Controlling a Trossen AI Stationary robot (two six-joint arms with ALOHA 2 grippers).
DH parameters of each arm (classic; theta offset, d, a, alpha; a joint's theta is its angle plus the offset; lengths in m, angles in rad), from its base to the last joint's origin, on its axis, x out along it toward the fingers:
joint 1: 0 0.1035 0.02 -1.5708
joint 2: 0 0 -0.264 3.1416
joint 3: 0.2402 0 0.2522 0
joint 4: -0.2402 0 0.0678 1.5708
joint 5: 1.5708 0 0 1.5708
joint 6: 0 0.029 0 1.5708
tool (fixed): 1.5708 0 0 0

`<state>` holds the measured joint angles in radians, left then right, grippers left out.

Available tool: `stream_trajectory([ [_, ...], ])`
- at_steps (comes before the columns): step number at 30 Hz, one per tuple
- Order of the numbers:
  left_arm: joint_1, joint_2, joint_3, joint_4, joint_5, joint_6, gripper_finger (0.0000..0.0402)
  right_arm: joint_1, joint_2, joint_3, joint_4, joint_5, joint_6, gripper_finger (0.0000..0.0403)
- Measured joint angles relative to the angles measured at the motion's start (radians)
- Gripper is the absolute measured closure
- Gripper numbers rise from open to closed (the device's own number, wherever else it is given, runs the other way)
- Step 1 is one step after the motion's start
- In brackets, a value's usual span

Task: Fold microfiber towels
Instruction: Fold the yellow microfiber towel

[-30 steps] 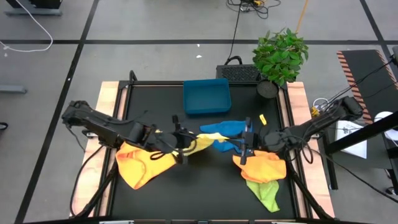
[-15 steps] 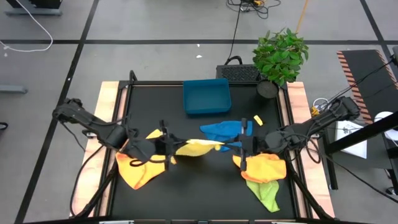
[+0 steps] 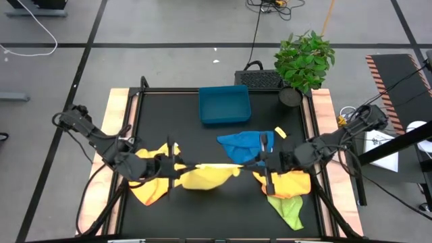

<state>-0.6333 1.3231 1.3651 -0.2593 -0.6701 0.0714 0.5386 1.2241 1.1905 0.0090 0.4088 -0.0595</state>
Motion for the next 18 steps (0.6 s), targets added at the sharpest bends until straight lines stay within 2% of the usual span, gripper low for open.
stream_trajectory([
  [5, -0.015, 0.000, 0.000, 0.001, -0.006, -0.075, 0.0393, 0.010, 0.000, 0.032, -0.052, -0.015, 0.074, 0.0402],
  [10, 0.044, -0.002, -0.003, -0.120, -0.021, -0.153, 0.0398, -0.057, -0.002, 0.051, -0.207, 0.007, 0.237, 0.0402],
  [14, 0.138, -0.008, -0.095, -0.124, 0.056, -0.219, 0.0396, -0.162, 0.019, 0.044, -0.335, 0.005, 0.341, 0.0402],
  [18, 0.213, -0.027, -0.213, -0.096, 0.090, -0.251, 0.0398, -0.256, 0.048, 0.008, -0.362, -0.001, 0.362, 0.0402],
])
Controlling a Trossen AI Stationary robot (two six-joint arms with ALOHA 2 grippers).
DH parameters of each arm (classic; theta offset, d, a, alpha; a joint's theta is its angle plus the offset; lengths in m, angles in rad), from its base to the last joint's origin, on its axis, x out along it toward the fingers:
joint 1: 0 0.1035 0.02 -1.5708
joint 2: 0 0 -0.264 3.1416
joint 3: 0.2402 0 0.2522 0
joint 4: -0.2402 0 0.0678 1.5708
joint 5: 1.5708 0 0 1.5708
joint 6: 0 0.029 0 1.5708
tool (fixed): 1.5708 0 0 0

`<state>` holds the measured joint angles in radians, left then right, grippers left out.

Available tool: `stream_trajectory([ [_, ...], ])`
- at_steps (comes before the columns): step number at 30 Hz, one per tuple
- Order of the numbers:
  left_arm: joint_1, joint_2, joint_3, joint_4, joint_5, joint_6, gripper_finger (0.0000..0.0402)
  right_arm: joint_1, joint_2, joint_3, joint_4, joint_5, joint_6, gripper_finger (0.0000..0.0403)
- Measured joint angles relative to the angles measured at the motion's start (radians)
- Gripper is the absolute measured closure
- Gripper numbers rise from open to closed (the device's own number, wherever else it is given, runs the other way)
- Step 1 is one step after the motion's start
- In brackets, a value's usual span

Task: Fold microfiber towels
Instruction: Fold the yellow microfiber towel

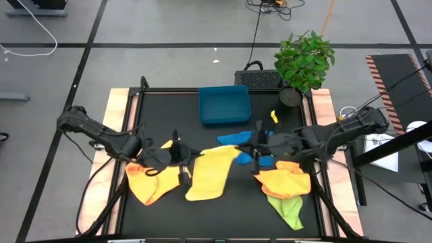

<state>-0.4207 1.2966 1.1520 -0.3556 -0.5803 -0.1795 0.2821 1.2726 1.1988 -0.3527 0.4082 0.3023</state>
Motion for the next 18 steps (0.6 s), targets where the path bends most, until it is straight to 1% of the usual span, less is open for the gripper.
stream_trajectory([
  [2, 0.039, -0.019, -0.050, 0.039, 0.000, 0.002, 0.0396, -0.043, 0.008, -0.017, 0.005, 0.000, -0.003, 0.0402],
  [5, 0.097, -0.043, -0.113, 0.049, -0.001, 0.010, 0.0398, -0.090, 0.020, -0.029, 0.010, -0.002, -0.028, 0.0402],
  [7, 0.127, -0.063, -0.136, 0.070, 0.002, 0.019, 0.0398, -0.106, 0.020, -0.030, 0.018, -0.009, -0.044, 0.0402],
  [9, 0.143, -0.085, -0.141, 0.071, 0.025, 0.019, 0.0397, -0.113, 0.012, -0.030, 0.043, -0.045, -0.060, 0.0402],
  [13, 0.128, -0.116, -0.130, 0.107, 0.091, 0.040, 0.0399, -0.093, -0.020, -0.030, 0.098, -0.126, -0.083, 0.0402],
  [18, 0.060, -0.170, -0.124, 0.223, 0.170, 0.075, 0.0399, -0.025, -0.057, -0.030, 0.159, -0.205, -0.087, 0.0402],
])
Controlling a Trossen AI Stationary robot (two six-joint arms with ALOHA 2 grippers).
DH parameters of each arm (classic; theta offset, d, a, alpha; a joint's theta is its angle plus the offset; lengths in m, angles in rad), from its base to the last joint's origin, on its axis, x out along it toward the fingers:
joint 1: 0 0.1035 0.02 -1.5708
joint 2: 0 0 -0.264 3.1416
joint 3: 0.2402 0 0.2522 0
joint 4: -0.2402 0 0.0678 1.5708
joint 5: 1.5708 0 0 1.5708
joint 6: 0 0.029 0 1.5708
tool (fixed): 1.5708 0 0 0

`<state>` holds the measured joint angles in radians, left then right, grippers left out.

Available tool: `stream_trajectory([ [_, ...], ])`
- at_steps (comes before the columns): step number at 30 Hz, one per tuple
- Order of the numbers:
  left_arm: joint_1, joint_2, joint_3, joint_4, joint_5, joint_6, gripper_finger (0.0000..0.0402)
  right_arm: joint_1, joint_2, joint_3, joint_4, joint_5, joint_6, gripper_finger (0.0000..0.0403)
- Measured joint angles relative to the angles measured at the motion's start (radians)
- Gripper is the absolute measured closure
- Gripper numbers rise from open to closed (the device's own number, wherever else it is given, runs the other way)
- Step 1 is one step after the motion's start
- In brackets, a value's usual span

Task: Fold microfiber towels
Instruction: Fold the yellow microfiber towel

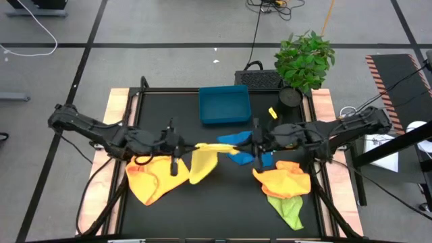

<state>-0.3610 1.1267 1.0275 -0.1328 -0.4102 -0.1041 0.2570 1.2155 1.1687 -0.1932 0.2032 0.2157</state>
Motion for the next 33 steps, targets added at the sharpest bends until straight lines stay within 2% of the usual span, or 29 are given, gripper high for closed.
stream_trajectory([
  [5, -0.097, -0.006, 0.000, 0.096, 0.028, 0.002, 0.0399, 0.096, -0.010, 0.000, 0.112, -0.075, 0.005, 0.0402],
  [11, -0.192, 0.018, 0.000, 0.197, 0.025, 0.000, 0.0399, 0.199, -0.010, 0.000, 0.197, -0.080, 0.011, 0.0402],
  [16, -0.229, 0.028, 0.000, 0.262, 0.008, -0.007, 0.0399, 0.234, -0.010, 0.000, 0.240, -0.085, 0.039, 0.0402],
  [20, -0.209, 0.025, 0.000, 0.248, -0.017, -0.007, 0.0400, 0.221, -0.012, 0.000, 0.223, -0.055, 0.057, 0.0402],
  [28, -0.107, 0.023, 0.000, 0.109, -0.012, -0.047, 0.0399, 0.095, -0.006, 0.000, 0.056, -0.060, 0.082, 0.0403],
  [33, -0.052, 0.024, 0.000, 0.028, -0.079, -0.066, 0.0400, 0.038, 0.036, 0.000, -0.030, -0.005, 0.071, 0.0403],
])
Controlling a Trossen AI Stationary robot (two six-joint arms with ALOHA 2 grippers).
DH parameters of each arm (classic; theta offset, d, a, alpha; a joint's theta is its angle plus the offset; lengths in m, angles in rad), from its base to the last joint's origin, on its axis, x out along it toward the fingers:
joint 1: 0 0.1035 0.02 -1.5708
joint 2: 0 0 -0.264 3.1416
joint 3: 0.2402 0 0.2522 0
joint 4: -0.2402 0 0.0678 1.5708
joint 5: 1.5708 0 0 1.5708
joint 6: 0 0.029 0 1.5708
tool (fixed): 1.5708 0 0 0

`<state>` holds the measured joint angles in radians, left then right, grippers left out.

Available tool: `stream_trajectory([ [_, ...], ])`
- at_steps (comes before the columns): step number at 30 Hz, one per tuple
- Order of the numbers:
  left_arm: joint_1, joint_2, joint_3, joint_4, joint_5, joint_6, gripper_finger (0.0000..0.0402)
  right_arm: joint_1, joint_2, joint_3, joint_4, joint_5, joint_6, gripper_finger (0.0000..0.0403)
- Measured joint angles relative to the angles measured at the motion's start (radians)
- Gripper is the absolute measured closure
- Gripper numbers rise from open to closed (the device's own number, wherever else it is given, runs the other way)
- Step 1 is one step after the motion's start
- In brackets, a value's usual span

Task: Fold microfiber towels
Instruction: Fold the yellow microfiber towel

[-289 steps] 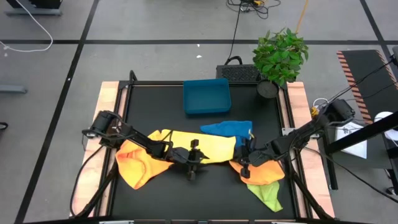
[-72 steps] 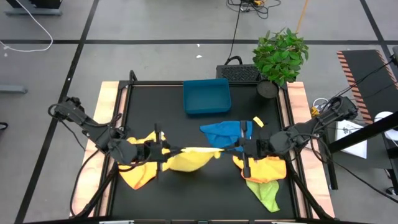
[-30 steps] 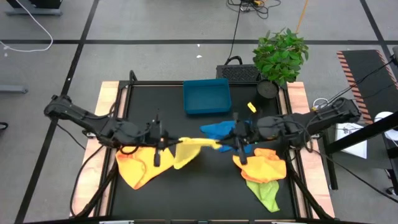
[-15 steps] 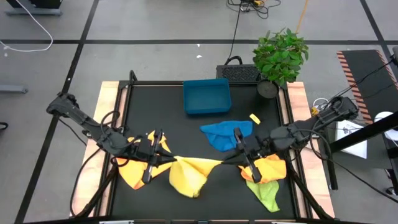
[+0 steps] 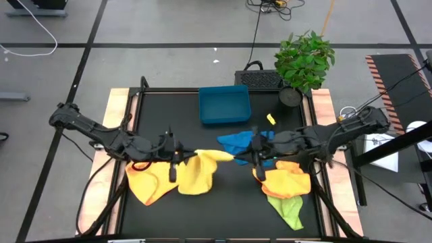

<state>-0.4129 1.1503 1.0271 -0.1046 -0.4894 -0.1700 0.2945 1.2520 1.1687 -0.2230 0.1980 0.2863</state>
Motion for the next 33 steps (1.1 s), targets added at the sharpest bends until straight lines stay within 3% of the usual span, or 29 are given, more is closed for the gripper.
stream_trajectory([
  [5, 0.094, 0.030, 0.000, -0.117, -0.022, -0.059, 0.0400, -0.062, 0.079, 0.000, -0.020, 0.011, -0.018, 0.0403],
  [12, 0.185, 0.116, 0.000, -0.188, 0.023, -0.099, 0.0400, -0.126, 0.216, 0.000, -0.007, 0.013, -0.101, 0.0383],
  [17, 0.218, 0.152, 0.000, -0.199, 0.081, -0.100, 0.0400, -0.156, 0.280, 0.000, -0.022, 0.013, -0.140, 0.0325],
  [25, 0.221, 0.144, 0.000, -0.246, 0.099, -0.067, 0.0400, -0.170, 0.257, 0.000, -0.148, 0.049, -0.143, 0.0214],
  [33, 0.224, 0.131, 0.000, -0.239, 0.087, -0.067, 0.0400, -0.169, 0.268, 0.000, 0.013, 0.061, -0.149, 0.0166],
])
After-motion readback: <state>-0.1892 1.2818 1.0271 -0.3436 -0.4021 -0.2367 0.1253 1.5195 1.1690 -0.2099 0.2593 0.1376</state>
